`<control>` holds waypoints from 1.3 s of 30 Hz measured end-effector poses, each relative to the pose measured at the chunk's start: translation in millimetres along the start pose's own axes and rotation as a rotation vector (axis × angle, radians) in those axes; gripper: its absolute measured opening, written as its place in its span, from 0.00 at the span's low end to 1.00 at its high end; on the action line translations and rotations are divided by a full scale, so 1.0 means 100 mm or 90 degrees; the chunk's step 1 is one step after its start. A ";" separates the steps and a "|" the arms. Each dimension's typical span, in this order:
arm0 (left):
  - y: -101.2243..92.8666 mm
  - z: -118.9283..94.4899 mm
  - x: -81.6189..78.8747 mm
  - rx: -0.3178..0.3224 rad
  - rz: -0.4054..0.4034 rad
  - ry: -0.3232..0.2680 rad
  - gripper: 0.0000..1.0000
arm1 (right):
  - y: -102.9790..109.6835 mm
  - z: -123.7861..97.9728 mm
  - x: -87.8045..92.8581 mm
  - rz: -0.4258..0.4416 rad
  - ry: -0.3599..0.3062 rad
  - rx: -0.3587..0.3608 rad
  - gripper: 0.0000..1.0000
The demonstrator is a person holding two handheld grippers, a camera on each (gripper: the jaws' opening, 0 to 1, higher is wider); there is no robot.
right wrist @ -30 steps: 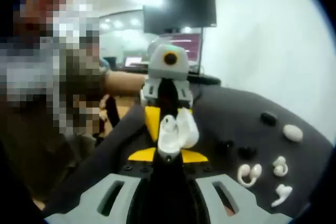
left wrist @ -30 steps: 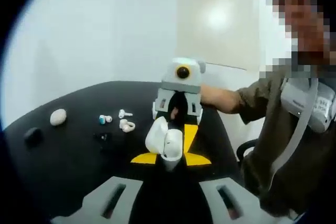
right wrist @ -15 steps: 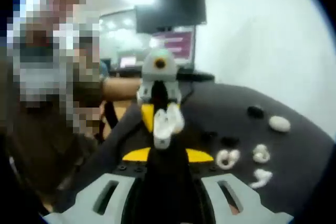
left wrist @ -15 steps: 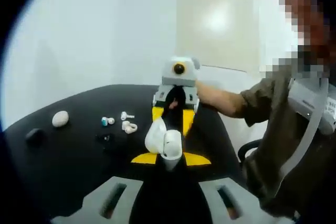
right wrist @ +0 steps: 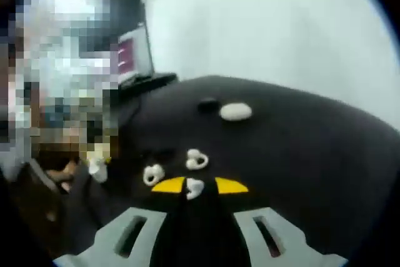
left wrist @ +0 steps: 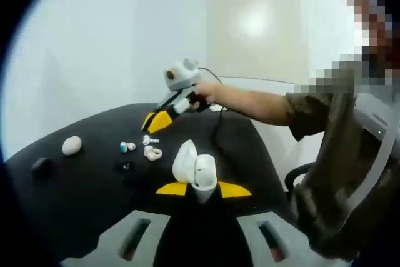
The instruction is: Pick up three earphones and place each one into its charging case using tactile feedback, ensure that each earphone is properly inserted and securely positioned inside the case.
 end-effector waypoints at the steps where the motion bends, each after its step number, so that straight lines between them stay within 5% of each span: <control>1: 0.00 0.00 0.00 0.000 0.000 0.000 0.13 | -0.01 0.02 0.01 0.005 0.001 -0.003 0.19; 17: 0.05 -0.04 -0.03 0.001 -0.024 -0.027 0.13 | 0.09 0.11 0.04 -0.024 0.044 -0.031 0.14; 22: 0.03 -0.03 -0.02 0.000 -0.021 -0.026 0.13 | 0.28 -0.01 0.01 -0.106 -0.012 -0.016 0.12; 27: 0.03 -0.03 -0.01 0.000 -0.025 -0.016 0.13 | 0.40 -0.12 0.01 -0.131 -0.055 -0.012 0.12; 31: 0.03 -0.02 0.01 -0.005 -0.016 -0.003 0.13 | 0.60 -0.22 -0.15 -0.211 -0.142 -0.025 0.12; 39: 0.03 -0.03 0.03 -0.007 -0.019 -0.001 0.13 | 1.16 -0.18 -0.26 -0.360 -0.167 -0.131 0.12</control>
Point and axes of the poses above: the point that each gripper's makers call its tool centre point, and the gripper's own axes: z roughly forward along the fingers, y roughly to its left, x roughly out of its underside, the point moved 9 cm from there along -z, roughly backward along the fingers
